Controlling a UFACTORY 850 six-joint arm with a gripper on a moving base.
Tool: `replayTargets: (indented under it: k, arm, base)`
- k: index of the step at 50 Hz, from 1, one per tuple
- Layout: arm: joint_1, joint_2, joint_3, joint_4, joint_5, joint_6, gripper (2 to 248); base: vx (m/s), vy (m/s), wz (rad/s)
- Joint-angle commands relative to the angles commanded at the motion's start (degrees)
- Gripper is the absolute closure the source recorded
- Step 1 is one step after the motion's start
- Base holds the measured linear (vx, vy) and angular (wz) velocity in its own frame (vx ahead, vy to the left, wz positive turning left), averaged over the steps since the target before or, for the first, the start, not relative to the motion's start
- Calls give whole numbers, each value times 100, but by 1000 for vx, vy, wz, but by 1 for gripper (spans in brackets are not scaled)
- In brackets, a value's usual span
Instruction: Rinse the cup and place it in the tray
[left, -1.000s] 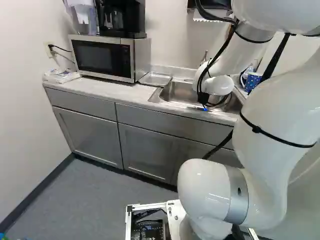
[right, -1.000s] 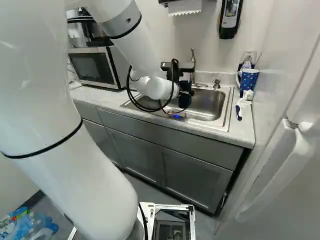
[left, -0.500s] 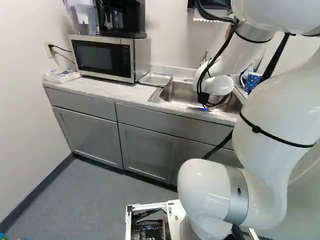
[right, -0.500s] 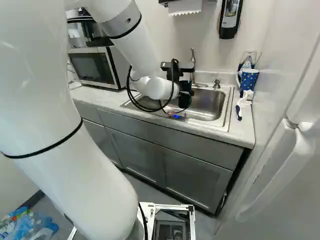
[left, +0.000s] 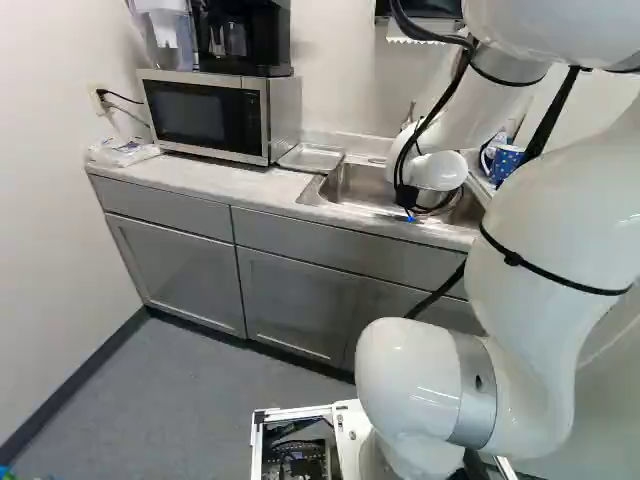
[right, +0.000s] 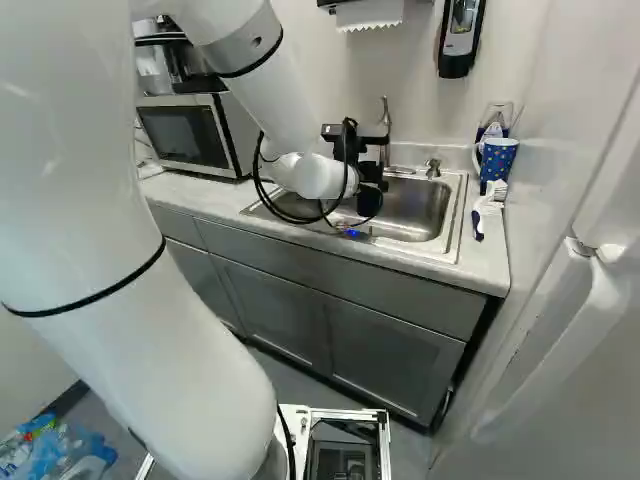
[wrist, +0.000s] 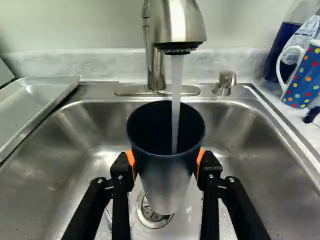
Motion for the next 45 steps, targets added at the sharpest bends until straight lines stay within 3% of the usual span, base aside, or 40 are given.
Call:
replayTargets:
  k: [45]
  arm:
    - [0,0,0,0,0,0,124]
  base:
    - [0,0,0]
